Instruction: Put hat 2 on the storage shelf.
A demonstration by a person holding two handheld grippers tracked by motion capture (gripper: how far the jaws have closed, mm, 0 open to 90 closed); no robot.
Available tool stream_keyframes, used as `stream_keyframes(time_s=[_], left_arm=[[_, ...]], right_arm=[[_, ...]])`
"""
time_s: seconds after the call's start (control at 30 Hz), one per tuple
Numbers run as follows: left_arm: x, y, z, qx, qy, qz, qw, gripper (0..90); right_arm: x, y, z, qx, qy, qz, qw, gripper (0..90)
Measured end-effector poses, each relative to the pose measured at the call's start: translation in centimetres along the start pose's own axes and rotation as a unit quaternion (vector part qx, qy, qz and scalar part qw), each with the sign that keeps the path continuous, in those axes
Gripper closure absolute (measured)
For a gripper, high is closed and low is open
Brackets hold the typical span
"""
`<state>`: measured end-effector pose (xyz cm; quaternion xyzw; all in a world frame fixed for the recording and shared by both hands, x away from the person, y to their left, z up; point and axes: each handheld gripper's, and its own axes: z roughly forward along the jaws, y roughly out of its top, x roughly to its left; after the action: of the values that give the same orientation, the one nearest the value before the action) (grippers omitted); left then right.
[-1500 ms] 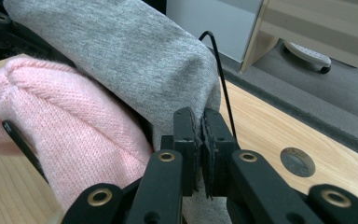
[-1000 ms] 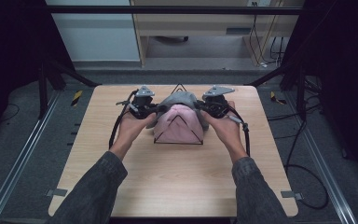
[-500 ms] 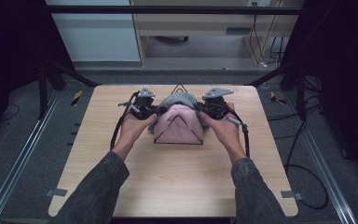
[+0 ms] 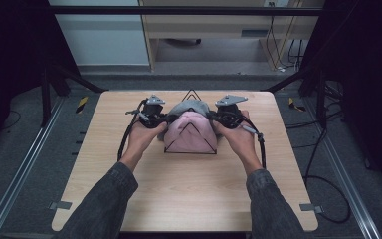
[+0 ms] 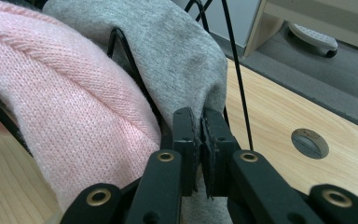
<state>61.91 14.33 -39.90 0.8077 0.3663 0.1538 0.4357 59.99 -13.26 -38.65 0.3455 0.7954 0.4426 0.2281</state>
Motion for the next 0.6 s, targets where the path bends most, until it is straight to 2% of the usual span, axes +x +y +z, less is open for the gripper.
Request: stream_keyframes(time_s=[0.07, 0.17, 0.27, 0.37, 0.47, 0.6], left_arm=[[0.1, -0.1, 0.0, -0.001, 0.003, -0.003, 1.0, 83.8], [0.0, -0.2, -0.1, -0.006, -0.003, -0.001, 1.0, 80.9], [-0.4, -0.2, -0.2, -0.005, 0.006, 0.015, 0.9999, 77.5], [-0.5, 0.0, -0.4, -0.008, 0.01, 0.015, 0.9998, 75.0], [-0.7, 0.1, -0.8, -0.008, 0.02, 0.026, 0.9994, 73.9], [-0.6, 0.2, -1.3, -0.013, 0.026, 0.026, 0.9992, 70.3]], right_arm=[[0.1, 0.0, 0.1, 0.001, 0.001, 0.001, 1.0, 84.7], [0.2, 0.0, 0.1, -0.001, -0.001, -0.001, 1.0, 80.3], [0.2, 0.1, -0.2, -0.004, -0.003, 0.0, 1.0, 76.9], [0.2, 0.1, -0.4, -0.007, -0.004, 0.0, 1.0, 74.6], [0.1, 0.3, -0.8, -0.011, -0.007, 0.0, 0.9999, 72.3], [0.1, 0.5, -1.2, -0.015, -0.011, 0.0, 0.9998, 69.8]])
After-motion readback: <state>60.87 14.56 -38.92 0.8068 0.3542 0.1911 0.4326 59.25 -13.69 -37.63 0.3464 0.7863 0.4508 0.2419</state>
